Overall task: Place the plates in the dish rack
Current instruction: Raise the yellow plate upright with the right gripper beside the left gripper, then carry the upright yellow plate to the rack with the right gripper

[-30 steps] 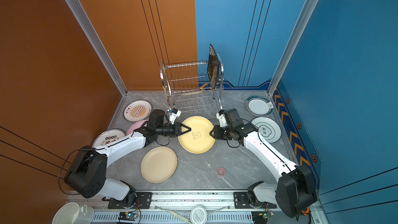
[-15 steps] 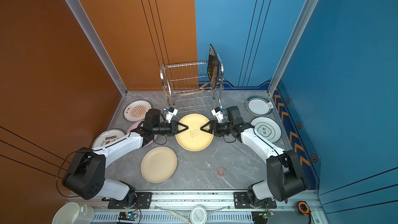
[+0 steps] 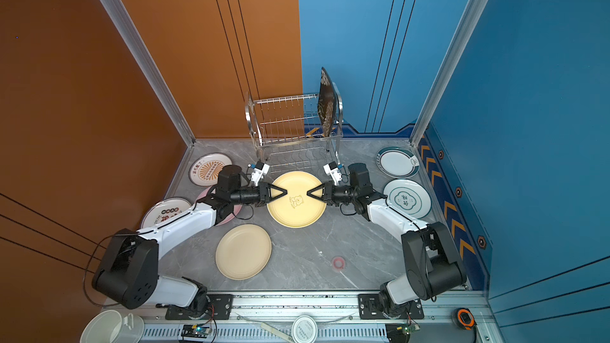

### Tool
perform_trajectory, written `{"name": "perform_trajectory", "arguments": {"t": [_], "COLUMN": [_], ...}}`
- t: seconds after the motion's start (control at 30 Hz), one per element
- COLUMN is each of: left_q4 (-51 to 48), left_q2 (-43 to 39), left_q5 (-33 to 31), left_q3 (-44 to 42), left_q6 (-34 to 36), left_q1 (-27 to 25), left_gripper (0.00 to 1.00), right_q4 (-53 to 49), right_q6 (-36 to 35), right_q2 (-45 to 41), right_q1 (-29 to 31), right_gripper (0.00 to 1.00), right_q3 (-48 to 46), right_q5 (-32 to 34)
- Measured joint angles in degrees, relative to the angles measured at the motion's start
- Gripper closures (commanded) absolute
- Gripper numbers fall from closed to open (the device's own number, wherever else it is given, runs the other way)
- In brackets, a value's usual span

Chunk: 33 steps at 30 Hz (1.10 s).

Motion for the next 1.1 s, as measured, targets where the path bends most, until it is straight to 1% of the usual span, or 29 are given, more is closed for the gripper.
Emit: {"name": "perform_trajectory", "arguments": {"t": [0.07,0.1,0.23,0.33,0.47,0.57,0.7,0.83,0.9,1.1], "left_q4": [0.2,0.1,-2.1,-5.3,-9.1,-12.1,-17.0,-20.1,-21.0,-22.3], "left_q2": [0.0,0.0,-0.9,-2.3,-4.1,-4.8,-5.0,-5.5,-5.6,-6.1], "left_q5": [-0.3,-0.4,-2.0,-3.7,-5.8,-7.5,-10.4,-13.0,-14.1,-16.5], "left_q3": [-0.1,-0.1,-0.3,-0.3,-0.3,-0.3,0.5,0.8,0.8,0.8], "left_q6": [0.2,0.3,1.6,3.3,4.8,6.2,8.6,10.4,10.9,11.9], "left_q1": [0.2,0.3,1.2,2.2,3.7,4.4,4.5,4.5,4.5,4.5], "left_gripper": [0.42,0.39,0.29,0.23,0.19,0.17,0.15,0.15,0.1,0.07], "right_q4": [-1.8,-3.7,-14.2,-22.0,-31.5,-37.8,-45.7,-52.9,-56.4,-63.5], "right_q6": [-0.7,-1.6,-7.3,-11.3,-16.2,-18.9,-21.5,-23.1,-23.8,-25.4], "right_q2": [-0.4,-0.6,-3.1,-6.8,-11.5,-13.8,-15.0,-15.0,-14.8,-10.5], "right_q1": [-0.3,-0.3,-0.5,-0.8,-0.5,0.8,4.7,10.5,13.6,21.8], "right_gripper": [1.0,1.0,1.0,1.0,1.0,1.0,1.0,1.0,1.0,1.0], "right_q3": [0.5,1.0,4.1,6.5,9.9,13.0,19.2,27.9,33.0,48.9], "right_q5": [0.2,0.6,5.3,11.5,21.9,30.3,40.9,52.4,57.9,72.7]}}
